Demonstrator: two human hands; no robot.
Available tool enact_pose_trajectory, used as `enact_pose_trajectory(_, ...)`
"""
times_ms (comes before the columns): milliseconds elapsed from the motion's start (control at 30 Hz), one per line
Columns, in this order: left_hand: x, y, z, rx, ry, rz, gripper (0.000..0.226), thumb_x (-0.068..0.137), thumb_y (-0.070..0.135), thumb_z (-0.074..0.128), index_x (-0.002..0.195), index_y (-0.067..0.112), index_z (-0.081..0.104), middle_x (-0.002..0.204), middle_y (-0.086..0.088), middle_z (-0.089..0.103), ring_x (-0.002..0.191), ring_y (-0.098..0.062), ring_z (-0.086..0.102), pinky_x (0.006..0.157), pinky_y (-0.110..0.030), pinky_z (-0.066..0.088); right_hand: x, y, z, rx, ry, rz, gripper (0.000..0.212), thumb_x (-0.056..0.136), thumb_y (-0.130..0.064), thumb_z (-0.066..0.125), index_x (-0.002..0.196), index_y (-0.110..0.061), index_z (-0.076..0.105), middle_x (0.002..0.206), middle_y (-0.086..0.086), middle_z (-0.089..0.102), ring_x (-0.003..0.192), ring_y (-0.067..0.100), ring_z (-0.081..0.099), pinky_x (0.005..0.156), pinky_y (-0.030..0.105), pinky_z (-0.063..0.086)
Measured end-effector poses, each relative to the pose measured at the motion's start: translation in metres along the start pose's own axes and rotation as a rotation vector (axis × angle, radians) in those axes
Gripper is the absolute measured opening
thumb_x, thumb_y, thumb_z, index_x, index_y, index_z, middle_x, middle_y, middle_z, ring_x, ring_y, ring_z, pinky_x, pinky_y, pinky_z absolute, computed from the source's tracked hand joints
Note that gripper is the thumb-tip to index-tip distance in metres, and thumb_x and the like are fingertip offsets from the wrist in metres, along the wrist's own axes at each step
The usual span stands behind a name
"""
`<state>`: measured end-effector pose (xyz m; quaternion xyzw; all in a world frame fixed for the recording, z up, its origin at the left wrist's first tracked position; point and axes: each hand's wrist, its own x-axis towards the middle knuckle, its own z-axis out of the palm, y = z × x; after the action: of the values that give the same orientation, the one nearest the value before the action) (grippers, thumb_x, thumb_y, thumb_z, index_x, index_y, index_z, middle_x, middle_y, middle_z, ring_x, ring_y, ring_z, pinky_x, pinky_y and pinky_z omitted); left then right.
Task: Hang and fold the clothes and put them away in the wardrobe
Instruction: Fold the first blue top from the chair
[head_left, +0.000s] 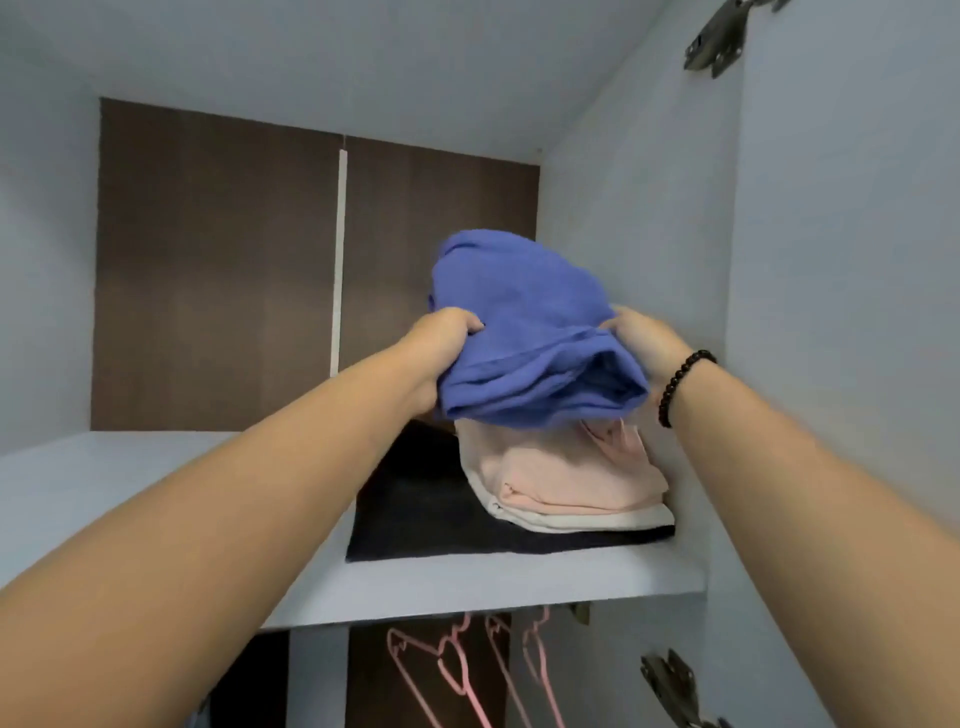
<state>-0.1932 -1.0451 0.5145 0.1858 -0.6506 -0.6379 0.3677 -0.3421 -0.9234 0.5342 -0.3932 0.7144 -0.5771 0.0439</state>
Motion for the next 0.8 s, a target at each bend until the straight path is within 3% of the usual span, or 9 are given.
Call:
enact_pose_trajectory(33,0.009,-0.016,0.005,0.090,-0.024,-0.066,0.018,0.083,0.017,0.056,0.098,0.008,0.060,0.095,-0.012,0.068,0.080,-0.027,0.065,0.075,-0.034,0.054,0.006,0.014,0.000,-0.321,0.027,0.022,0.029,0.090,0.003,0.037,0.065,-0.012,0.042,0.071,0.005,0.040,0.086,0.022,0.036,0.066,0.029,0.030)
enact_pose_trajectory(67,0.017,-0.032,0.008,0.173,-0.049,-0.119,0.012,0.086,0.013,0.053,0.096,0.008,0.058,0.093,-0.013,0.065,0.080,-0.027,0.063,0.076,-0.034,0.053,0.009,0.027,0.001,-0.480,0.050,0.098,0.028,0.095,-0.002,0.037,0.069,-0.010,0.045,0.077,0.008,0.046,0.089,0.022,0.038,0.071,0.028,0.033)
enact_pose_trajectory(133,0.025,-0.053,0.010,0.288,-0.039,-0.141,0.016,0.088,0.009,0.052,0.103,0.004,0.056,0.100,-0.017,0.063,0.087,-0.030,0.063,0.079,-0.039,0.052,0.006,0.045,0.005,-0.601,0.049,0.197,0.018,0.096,-0.009,0.041,0.098,-0.004,0.058,0.108,0.016,0.058,0.101,0.027,0.051,0.083,0.029,0.039)
enact_pose_trajectory(233,0.030,-0.057,0.005,0.305,0.044,-0.068,0.039,0.081,0.002,0.055,0.120,-0.004,0.055,0.110,-0.021,0.064,0.094,-0.033,0.066,0.081,-0.043,0.056,-0.004,0.047,0.006,-0.662,0.071,0.227,0.035,0.098,-0.015,0.043,0.129,-0.001,0.050,0.134,0.017,0.051,0.122,0.030,0.049,0.098,0.031,0.038)
enact_pose_trajectory(367,0.018,-0.052,0.009,0.251,0.115,-0.011,0.056,0.084,0.000,0.052,0.135,-0.007,0.032,0.119,-0.023,0.055,0.101,-0.035,0.063,0.083,-0.047,0.056,-0.001,0.033,-0.003,-0.642,0.171,0.075,0.038,0.092,-0.011,0.054,0.129,-0.003,0.051,0.130,0.020,0.054,0.119,0.035,0.051,0.104,0.039,0.041)
enact_pose_trajectory(533,-0.004,-0.067,0.015,0.332,0.032,-0.022,0.059,0.082,0.006,0.057,0.133,0.002,0.026,0.116,-0.016,0.054,0.102,-0.031,0.061,0.087,-0.049,0.055,-0.010,0.027,0.007,-1.048,0.067,0.015,0.038,0.091,-0.007,0.049,0.130,-0.007,0.052,0.130,0.015,0.054,0.118,0.030,0.054,0.096,0.033,0.044)
enact_pose_trajectory(600,-0.004,-0.063,0.013,0.465,0.020,0.015,0.063,0.085,0.014,0.057,0.138,0.008,0.025,0.121,-0.014,0.051,0.102,-0.030,0.060,0.085,-0.044,0.056,-0.007,0.031,0.012,-1.151,0.027,-0.061,0.039,0.090,-0.005,0.048,0.129,-0.008,0.052,0.131,0.015,0.054,0.119,0.030,0.053,0.099,0.034,0.045)
enact_pose_trajectory(700,0.000,-0.043,0.011,0.927,0.081,0.151,0.056,0.091,0.026,0.049,0.142,0.014,0.031,0.141,-0.011,0.030,0.103,-0.030,0.054,0.088,-0.036,0.049,0.000,0.036,0.019,-1.101,0.035,-0.213,0.043,0.088,-0.001,0.045,0.129,-0.012,0.055,0.132,0.013,0.053,0.117,0.031,0.053,0.097,0.039,0.047)
enact_pose_trajectory(800,0.015,-0.031,0.013,1.135,0.045,0.348,0.047,0.096,0.028,0.043,0.139,0.012,0.039,0.147,-0.009,0.029,0.123,-0.031,0.046,0.099,-0.036,0.041,0.008,0.042,0.032,-1.001,-0.016,-0.239,0.046,0.094,-0.005,0.041,0.138,-0.016,0.047,0.139,0.011,0.049,0.123,0.029,0.048,0.097,0.033,0.041)
